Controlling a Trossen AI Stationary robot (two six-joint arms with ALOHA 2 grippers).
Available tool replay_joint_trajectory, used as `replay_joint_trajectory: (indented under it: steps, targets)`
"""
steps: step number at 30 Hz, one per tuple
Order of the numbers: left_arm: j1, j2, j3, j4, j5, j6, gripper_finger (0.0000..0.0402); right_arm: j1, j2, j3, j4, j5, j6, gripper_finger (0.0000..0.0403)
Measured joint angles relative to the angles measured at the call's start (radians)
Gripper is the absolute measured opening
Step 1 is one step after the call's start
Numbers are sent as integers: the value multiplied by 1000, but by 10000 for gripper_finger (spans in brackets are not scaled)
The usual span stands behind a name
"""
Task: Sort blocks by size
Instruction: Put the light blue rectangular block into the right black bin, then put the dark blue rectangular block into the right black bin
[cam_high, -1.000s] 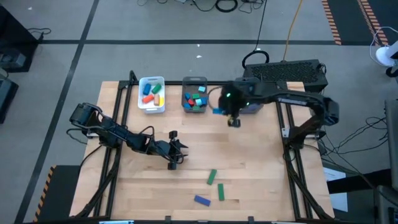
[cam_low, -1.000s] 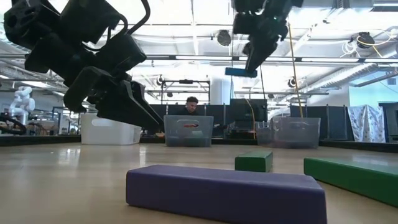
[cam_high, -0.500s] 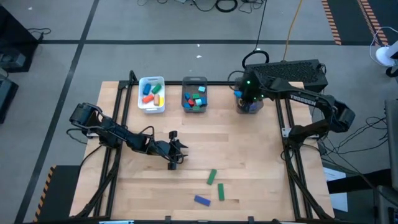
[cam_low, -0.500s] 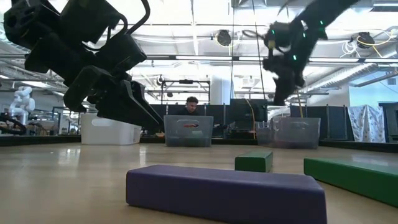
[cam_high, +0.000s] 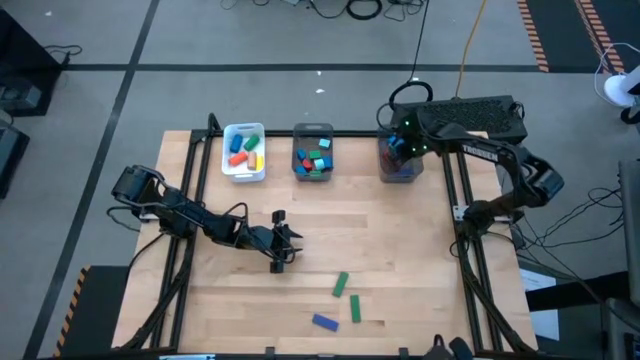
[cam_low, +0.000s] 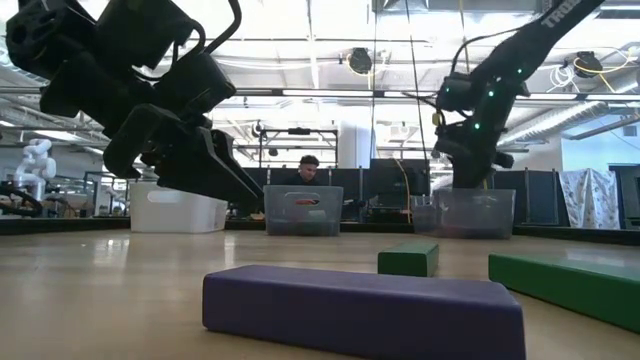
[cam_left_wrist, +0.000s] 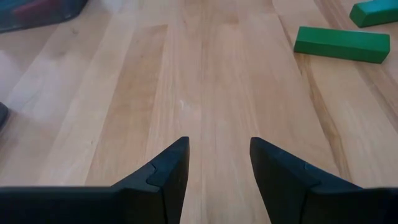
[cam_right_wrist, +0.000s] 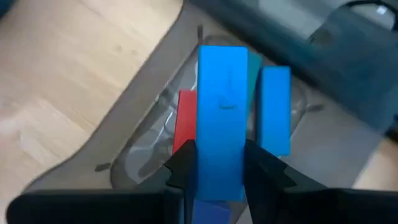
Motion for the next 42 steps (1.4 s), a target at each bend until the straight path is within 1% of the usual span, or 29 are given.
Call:
replay_joint_trajectory:
  steps: [9,17,22,26,34,39,42]
  targets:
    - [0,0,0,-8,0,0,173,-2,82,0,1,-3,2,100]
    - [0,0,0,-8,0,1,173,-3,74,0,36,5,13,156]
    - [0,0,0,-8,0,1,173,-3,74,0,36,5,-4,177]
    - [0,0,0,-8,0,1,173,-3,72,0,25,3,-61,179]
    - [0,0,0,-4,0,1,173,11,56,17,21,-4,-101,167]
    - [1,0,0,-4,0,2,173,38,-6,60,19,-8,-121,167]
    - [1,0,0,-3,0,4,173,59,-59,87,17,-56,-121,167]
